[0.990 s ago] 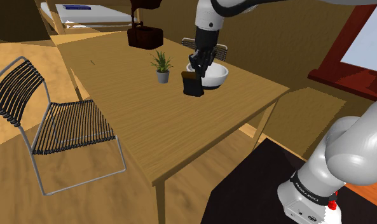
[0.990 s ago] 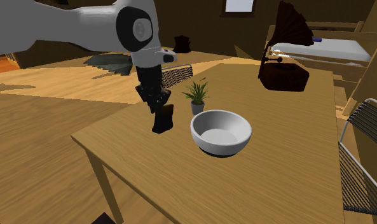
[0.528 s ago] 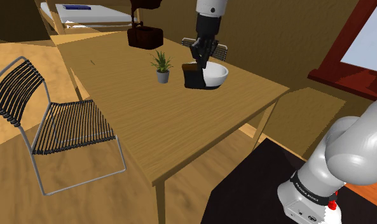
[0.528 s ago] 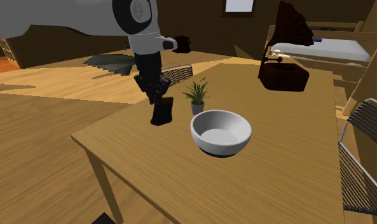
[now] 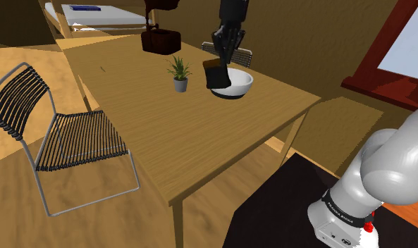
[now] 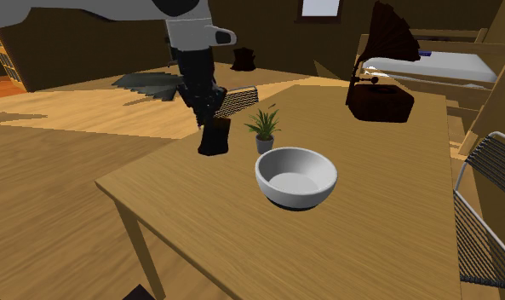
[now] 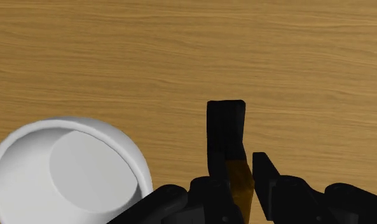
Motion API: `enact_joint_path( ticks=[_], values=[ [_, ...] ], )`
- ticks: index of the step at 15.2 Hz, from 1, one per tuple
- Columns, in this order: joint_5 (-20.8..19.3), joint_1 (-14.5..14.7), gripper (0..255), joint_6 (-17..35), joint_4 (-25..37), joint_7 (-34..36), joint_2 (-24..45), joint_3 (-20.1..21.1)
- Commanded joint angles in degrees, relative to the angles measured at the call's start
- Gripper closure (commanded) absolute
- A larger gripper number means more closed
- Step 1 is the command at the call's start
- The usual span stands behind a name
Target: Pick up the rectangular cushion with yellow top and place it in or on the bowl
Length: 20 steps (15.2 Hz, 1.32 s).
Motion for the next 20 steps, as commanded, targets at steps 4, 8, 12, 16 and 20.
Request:
enact_joint_path(
  ticks=[4, 8, 12, 16, 20],
  values=[
    [-0.1, 0.0, 255, -3.4, 4.4, 0.0, 0.9, 0.0],
    [-0.5, -2.3, 255, -5.0, 7.8, -5.3, 2.8, -3.0],
    [-0.8, -4.7, 255, -6.8, 12.5, -10.6, 5.7, -5.9],
    [-0.8, -7.2, 255, -9.0, 18.8, -15.7, 9.7, -8.6],
    [-0.3, -9.8, 255, -11.9, 27.1, -20.8, 15.0, -11.0]
  ],
)
